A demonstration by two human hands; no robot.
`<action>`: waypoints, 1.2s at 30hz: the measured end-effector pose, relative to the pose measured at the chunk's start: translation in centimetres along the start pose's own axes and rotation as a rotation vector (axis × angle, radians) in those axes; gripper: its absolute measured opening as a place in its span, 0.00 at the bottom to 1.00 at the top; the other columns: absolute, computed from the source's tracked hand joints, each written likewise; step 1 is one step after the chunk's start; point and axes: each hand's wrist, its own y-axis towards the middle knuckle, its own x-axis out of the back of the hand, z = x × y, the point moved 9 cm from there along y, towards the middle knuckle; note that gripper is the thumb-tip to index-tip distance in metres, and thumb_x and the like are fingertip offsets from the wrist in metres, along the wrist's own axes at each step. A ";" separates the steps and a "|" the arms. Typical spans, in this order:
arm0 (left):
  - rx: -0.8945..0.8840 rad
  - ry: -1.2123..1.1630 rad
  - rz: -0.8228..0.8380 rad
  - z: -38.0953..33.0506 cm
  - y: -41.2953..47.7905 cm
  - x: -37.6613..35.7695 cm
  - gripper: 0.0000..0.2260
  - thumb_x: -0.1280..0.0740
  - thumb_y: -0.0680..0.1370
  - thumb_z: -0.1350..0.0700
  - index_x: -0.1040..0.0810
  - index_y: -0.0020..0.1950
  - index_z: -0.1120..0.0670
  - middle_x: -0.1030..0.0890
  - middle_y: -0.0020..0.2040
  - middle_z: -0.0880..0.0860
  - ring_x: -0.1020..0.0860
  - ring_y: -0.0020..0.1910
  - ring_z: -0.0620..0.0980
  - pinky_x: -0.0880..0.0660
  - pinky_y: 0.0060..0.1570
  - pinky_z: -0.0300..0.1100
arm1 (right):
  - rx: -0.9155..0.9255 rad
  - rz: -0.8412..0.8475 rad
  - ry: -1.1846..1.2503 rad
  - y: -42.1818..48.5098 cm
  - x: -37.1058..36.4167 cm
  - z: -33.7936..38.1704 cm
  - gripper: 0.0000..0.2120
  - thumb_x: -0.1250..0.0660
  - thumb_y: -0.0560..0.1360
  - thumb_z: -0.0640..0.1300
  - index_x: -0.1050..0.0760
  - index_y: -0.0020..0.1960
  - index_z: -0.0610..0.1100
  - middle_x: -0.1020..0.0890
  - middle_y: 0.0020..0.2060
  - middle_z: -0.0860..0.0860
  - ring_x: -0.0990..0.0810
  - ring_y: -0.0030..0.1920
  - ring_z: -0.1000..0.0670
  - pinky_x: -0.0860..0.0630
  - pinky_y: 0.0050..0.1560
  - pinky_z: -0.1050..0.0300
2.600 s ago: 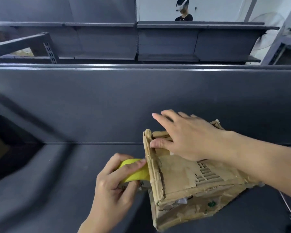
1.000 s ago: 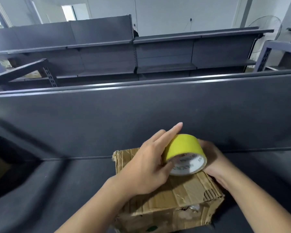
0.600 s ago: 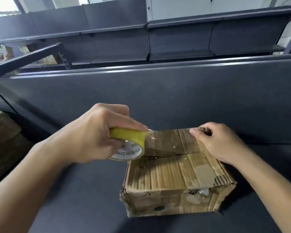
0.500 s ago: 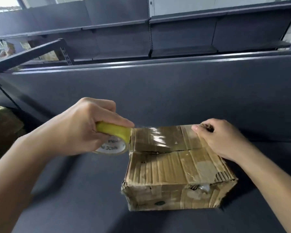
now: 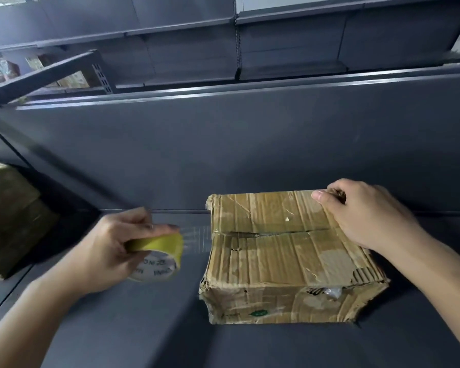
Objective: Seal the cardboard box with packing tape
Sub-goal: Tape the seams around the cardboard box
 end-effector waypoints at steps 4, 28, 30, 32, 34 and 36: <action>0.058 -0.021 -0.116 1.4 -0.3 -2.4 0.25 0.38 0.70 0.63 0.15 0.63 0.52 0.27 0.42 0.50 0.25 0.36 0.44 0.30 0.38 0.31 | 0.035 -0.077 -0.113 -0.4 0.6 0.7 0.27 0.46 0.80 0.64 0.29 0.69 0.47 0.22 0.66 0.49 0.22 0.62 0.40 0.22 0.54 0.44; 0.189 0.478 0.132 -3.0 3.1 -9.8 0.24 0.31 0.67 0.44 0.20 0.60 0.53 0.19 0.44 0.46 0.18 0.42 0.52 0.22 0.47 0.46 | 0.469 -0.215 -0.465 -0.9 -2.2 11.5 0.14 0.45 0.84 0.50 0.27 0.46 0.44 0.21 0.41 0.47 0.17 0.38 0.42 0.31 0.31 0.52; 0.238 0.464 0.171 -3.1 3.2 -9.7 0.27 0.31 0.71 0.42 0.26 0.67 0.52 0.20 0.51 0.45 0.20 0.51 0.52 0.26 0.52 0.45 | 0.331 -0.177 -0.305 0.0 -2.2 12.0 0.16 0.48 0.84 0.53 0.29 0.46 0.46 0.20 0.45 0.47 0.18 0.44 0.41 0.30 0.38 0.51; 0.234 0.489 0.156 -3.3 3.4 -9.5 0.28 0.35 0.76 0.42 0.36 0.73 0.50 0.25 0.61 0.45 0.25 0.61 0.51 0.30 0.58 0.44 | 0.212 -0.175 -0.261 0.5 -3.1 12.3 0.23 0.52 0.83 0.60 0.25 0.49 0.46 0.18 0.49 0.47 0.19 0.49 0.42 0.27 0.49 0.47; 0.222 0.524 0.156 -3.8 3.5 -9.6 0.27 0.37 0.78 0.43 0.40 0.75 0.49 0.27 0.63 0.45 0.28 0.64 0.51 0.32 0.59 0.44 | 0.235 -0.209 -0.364 -0.1 -4.1 13.3 0.27 0.52 0.82 0.63 0.22 0.50 0.45 0.17 0.47 0.47 0.18 0.48 0.42 0.25 0.51 0.45; 0.238 0.520 0.161 -3.5 3.4 -9.6 0.28 0.36 0.78 0.45 0.40 0.75 0.49 0.27 0.64 0.45 0.28 0.64 0.51 0.32 0.59 0.43 | 0.281 -0.202 -0.418 -0.6 -3.9 14.0 0.25 0.49 0.83 0.60 0.21 0.50 0.43 0.17 0.45 0.45 0.18 0.46 0.40 0.24 0.48 0.45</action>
